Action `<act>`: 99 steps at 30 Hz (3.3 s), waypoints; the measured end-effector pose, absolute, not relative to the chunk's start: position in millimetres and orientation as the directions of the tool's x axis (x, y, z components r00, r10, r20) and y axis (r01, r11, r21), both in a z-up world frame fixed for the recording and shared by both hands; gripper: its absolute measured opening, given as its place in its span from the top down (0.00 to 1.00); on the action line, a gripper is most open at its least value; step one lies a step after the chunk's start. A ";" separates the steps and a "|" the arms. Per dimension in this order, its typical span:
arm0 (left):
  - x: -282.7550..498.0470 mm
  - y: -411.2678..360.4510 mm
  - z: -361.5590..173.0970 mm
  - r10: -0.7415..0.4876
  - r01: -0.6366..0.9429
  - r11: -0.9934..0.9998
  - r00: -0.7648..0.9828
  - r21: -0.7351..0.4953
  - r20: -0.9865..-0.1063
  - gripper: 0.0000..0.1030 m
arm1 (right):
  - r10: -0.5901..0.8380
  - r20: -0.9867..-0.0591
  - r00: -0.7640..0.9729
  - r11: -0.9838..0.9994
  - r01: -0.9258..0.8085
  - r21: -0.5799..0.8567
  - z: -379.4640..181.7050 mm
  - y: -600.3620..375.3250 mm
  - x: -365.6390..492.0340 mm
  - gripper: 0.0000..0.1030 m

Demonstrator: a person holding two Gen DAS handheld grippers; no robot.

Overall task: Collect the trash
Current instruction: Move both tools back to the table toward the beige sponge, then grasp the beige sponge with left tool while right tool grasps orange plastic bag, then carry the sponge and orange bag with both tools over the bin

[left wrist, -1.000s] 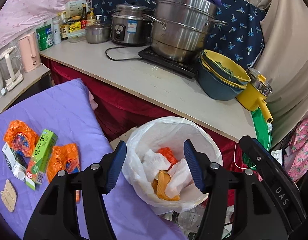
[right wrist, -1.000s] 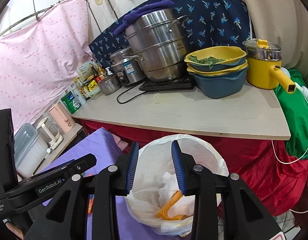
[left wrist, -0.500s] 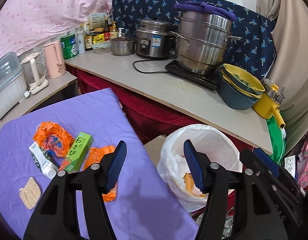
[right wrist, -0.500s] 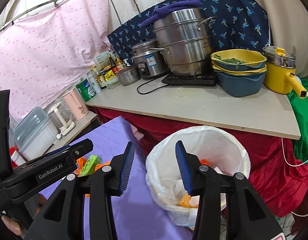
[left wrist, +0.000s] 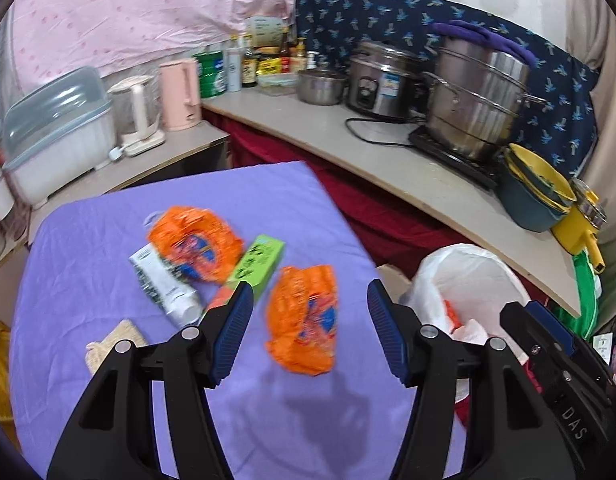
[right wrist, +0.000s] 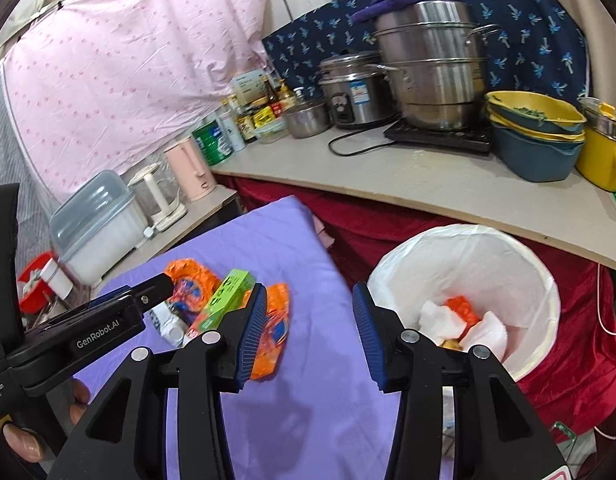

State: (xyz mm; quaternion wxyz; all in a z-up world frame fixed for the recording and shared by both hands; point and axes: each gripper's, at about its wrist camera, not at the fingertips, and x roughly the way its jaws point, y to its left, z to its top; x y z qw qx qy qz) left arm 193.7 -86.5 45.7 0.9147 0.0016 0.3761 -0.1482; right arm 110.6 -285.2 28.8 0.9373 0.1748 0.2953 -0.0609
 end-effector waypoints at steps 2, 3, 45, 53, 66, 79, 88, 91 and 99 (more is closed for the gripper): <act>194.7 -67.5 39.8 -0.247 0.240 0.964 0.672 -0.111 -0.698 0.45 | 0.007 -0.583 0.813 0.936 0.200 0.290 25.0 -272.4 113.5 0.58; 195.3 -58.6 36.9 -0.238 0.227 0.968 0.671 -0.111 -0.702 0.45 | 0.013 -0.586 0.810 0.938 0.194 0.289 23.4 -267.1 114.6 0.58; 237.3 134.3 -106.0 -0.063 -0.128 0.981 0.487 -0.143 -0.871 0.26 | 0.041 -0.759 0.650 0.954 0.200 0.223 -83.1 -195.8 197.4 0.42; 246.0 124.1 -107.3 -0.059 -0.115 0.984 0.501 -0.135 -0.863 0.36 | 0.069 -0.779 0.623 0.938 0.225 0.263 -105.6 -204.7 219.4 0.38; 242.0 98.0 -91.2 -0.105 -0.017 0.991 0.530 -0.134 -0.841 0.84 | 0.130 -0.799 0.588 0.929 0.209 0.305 -127.2 -200.4 230.6 0.65; 216.1 66.3 -46.1 -0.169 0.075 0.985 0.586 -0.155 -0.793 0.94 | 0.143 -0.739 0.658 0.933 0.160 0.322 -84.8 -201.7 197.2 0.95; 187.1 34.1 -15.8 -0.210 0.156 0.977 0.620 -0.143 -0.756 0.95 | 0.123 -0.690 0.713 0.931 0.158 0.330 -48.7 -218.7 160.1 0.95; 177.2 20.7 -6.6 -0.220 0.179 0.974 0.630 -0.136 -0.745 0.95 | 0.112 -0.674 0.730 0.928 0.166 0.334 -39.1 -228.6 148.7 0.95; 157.2 -29.0 19.5 -0.265 0.271 0.956 0.647 -0.109 -0.715 0.95 | 0.075 -0.640 0.765 0.908 0.213 0.362 -23.5 -265.7 116.8 0.95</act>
